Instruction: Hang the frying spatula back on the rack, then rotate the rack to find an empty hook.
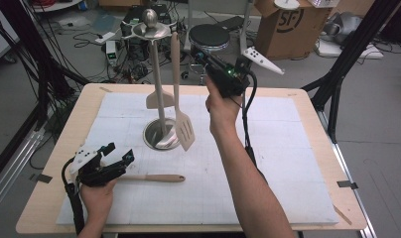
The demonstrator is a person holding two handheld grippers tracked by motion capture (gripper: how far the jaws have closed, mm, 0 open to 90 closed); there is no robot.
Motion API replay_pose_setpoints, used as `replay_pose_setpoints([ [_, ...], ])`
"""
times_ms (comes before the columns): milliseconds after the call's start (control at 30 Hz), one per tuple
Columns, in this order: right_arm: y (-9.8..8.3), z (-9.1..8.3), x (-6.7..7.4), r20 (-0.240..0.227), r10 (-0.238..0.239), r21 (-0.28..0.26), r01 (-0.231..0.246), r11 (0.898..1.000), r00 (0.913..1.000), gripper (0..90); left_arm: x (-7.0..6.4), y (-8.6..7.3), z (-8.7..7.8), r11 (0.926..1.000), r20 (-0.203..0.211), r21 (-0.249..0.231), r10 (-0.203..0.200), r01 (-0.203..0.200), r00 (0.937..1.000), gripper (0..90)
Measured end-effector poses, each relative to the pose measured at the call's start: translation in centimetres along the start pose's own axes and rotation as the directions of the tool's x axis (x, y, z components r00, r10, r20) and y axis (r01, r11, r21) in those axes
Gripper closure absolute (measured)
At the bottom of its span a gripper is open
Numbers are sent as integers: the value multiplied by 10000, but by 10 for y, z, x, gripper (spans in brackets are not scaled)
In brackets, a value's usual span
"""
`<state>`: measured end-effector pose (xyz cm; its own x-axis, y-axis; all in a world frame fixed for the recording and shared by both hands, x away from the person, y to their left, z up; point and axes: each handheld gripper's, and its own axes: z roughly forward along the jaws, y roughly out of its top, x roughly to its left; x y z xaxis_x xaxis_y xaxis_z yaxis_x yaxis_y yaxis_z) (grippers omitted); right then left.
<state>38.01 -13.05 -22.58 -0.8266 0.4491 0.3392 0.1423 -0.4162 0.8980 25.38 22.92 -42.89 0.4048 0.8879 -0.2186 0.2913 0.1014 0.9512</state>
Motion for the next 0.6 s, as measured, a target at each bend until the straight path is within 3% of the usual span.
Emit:
replay_pose_setpoints([
  [267, 10, 16, -12, 286, 306, 158, -310, 9994, 9991, 900, 0, 0, 0, 10000, 26, -5, 31, -31, 10000, 235],
  [600, 5, 48, -14, 426, 158, 657, -186, 9977, 9990, 900, 1, 0, -1, 9999, 73, -104, -67, 68, 10000, 234],
])
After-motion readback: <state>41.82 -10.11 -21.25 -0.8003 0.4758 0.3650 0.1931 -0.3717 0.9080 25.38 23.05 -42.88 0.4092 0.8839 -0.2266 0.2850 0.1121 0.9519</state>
